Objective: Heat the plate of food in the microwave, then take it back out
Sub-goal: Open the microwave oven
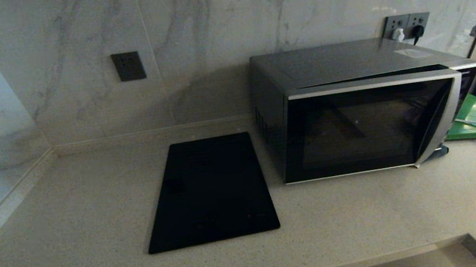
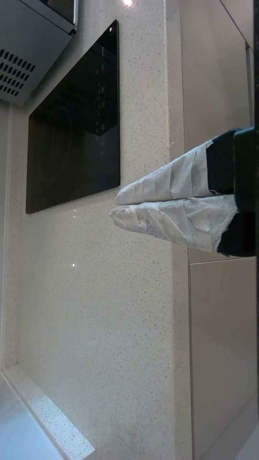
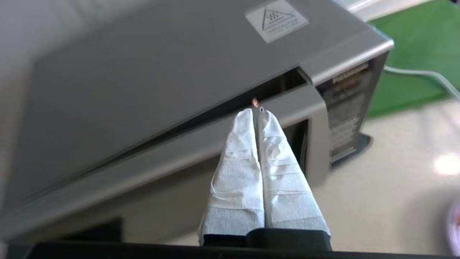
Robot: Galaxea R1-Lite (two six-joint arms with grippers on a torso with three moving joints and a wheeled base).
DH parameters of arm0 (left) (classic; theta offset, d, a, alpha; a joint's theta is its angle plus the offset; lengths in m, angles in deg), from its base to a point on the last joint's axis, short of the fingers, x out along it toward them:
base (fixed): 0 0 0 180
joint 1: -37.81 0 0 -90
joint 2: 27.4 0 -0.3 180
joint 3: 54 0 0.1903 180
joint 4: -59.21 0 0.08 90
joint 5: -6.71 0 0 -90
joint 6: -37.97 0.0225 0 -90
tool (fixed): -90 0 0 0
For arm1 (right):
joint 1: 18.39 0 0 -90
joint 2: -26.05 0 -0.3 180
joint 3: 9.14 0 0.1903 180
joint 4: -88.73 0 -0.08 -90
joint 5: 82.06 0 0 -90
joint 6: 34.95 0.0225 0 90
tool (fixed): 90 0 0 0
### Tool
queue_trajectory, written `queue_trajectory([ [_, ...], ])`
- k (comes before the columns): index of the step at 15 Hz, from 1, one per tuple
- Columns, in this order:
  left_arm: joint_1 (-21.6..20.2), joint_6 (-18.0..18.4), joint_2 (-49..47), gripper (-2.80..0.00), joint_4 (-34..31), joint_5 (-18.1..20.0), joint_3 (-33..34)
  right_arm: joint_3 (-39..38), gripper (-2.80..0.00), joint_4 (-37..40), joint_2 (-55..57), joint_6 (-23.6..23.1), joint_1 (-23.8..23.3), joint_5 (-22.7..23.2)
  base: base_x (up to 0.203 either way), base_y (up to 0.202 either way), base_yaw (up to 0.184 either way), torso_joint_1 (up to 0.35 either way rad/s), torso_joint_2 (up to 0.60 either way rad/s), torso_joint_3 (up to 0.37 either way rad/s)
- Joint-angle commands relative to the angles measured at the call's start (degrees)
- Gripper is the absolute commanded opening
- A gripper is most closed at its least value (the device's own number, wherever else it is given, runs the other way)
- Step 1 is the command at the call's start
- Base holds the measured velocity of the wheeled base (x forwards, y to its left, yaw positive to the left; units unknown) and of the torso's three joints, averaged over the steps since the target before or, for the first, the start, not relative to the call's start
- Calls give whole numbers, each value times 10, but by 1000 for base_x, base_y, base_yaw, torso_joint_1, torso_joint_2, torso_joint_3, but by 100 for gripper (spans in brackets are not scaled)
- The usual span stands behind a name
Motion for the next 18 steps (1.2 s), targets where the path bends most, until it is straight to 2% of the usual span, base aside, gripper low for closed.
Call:
queue_trajectory([
  [1,0,0,0,-280,1,0,0,2,-280,-5,19,47,2,0,0,0,0,0,0,0],
  [5,0,0,0,-280,1,0,0,76,-280,-2,94,74,3,4,0,0,0,0,0,0],
  [6,0,0,0,-280,0,0,0,78,-280,-5,104,98,4,5,0,0,0,0,0,0],
  [8,0,0,0,-280,1,0,0,37,-280,-10,95,114,3,7,0,0,0,0,0,0],
  [10,0,0,0,-280,0,0,0,29,-280,-28,85,122,-6,47,0,0,0,0,0,0],
  [18,0,0,0,-280,0,0,0,23,-280,-33,105,116,-56,49,0,0,0,0,0,0],
])
